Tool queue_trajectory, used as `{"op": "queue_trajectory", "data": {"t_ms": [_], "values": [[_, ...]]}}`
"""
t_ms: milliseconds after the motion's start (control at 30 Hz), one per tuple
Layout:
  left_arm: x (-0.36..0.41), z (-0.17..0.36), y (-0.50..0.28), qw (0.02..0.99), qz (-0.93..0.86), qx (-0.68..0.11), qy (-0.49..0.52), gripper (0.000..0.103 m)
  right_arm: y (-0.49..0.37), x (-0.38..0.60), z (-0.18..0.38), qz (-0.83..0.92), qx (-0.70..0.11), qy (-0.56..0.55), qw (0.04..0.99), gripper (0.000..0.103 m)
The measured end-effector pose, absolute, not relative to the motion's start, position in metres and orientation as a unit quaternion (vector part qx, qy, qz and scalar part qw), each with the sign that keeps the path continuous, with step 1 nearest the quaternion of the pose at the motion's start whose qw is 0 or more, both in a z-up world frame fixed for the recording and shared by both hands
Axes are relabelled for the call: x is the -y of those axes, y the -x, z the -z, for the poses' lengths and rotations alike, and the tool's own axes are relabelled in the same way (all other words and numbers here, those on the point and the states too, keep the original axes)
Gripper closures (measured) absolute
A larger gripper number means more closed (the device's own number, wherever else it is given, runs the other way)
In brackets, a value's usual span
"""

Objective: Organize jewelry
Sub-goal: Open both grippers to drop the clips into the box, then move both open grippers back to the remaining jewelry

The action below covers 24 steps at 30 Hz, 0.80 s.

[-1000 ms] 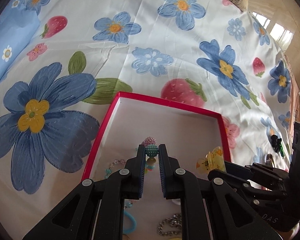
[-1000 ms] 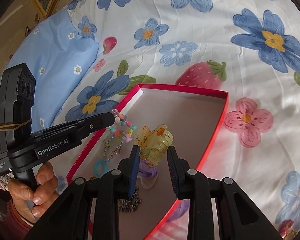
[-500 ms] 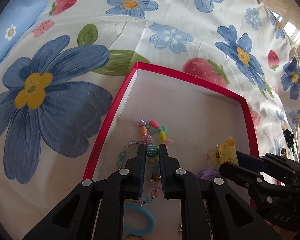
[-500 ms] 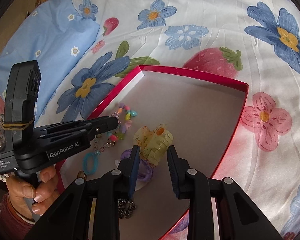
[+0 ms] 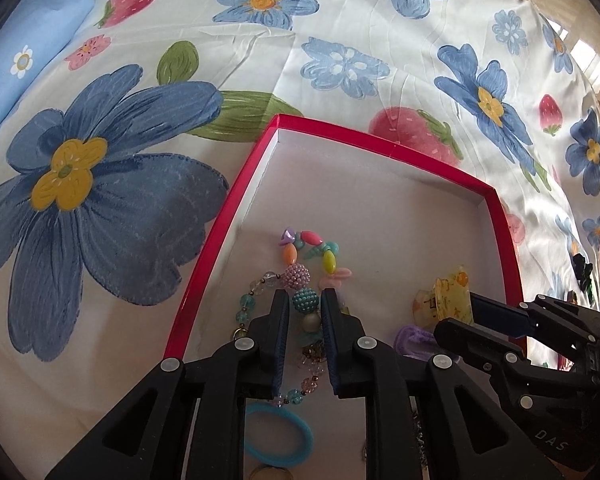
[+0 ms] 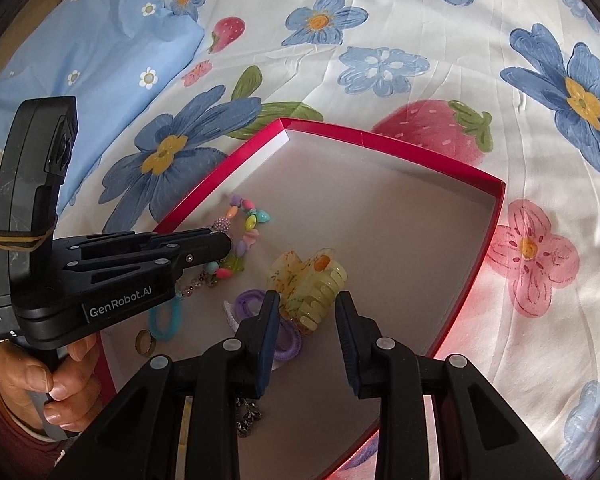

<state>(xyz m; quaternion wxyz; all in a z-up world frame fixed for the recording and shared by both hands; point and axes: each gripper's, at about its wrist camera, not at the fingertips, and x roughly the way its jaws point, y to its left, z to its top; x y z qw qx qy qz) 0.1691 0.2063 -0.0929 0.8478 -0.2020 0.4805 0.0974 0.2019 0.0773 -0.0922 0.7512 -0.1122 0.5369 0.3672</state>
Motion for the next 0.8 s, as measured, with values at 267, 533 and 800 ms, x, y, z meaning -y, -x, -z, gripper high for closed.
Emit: {"op": "queue_trajectory", "data": {"t_ms": [267,533,800], "values": [[-0.208,0.086,-0.163,0.851,-0.1,-0.473,0.204,0.08,-0.2,-0.078,0.09,-0.37,-0.535,0.107,0.752,0.062],[-0.208,0.065,-0.142,0.859,-0.106,-0.45,0.221,0.059,-0.193,-0.053,0.07,-0.37,-0.522,0.069,0.766,0.061],[-0.186,0.04,-0.114,0.87,-0.096,-0.43,0.222,0.047,-0.182,0.007,0.036,-0.344,-0.49,0.017,0.8,0.057]]}}
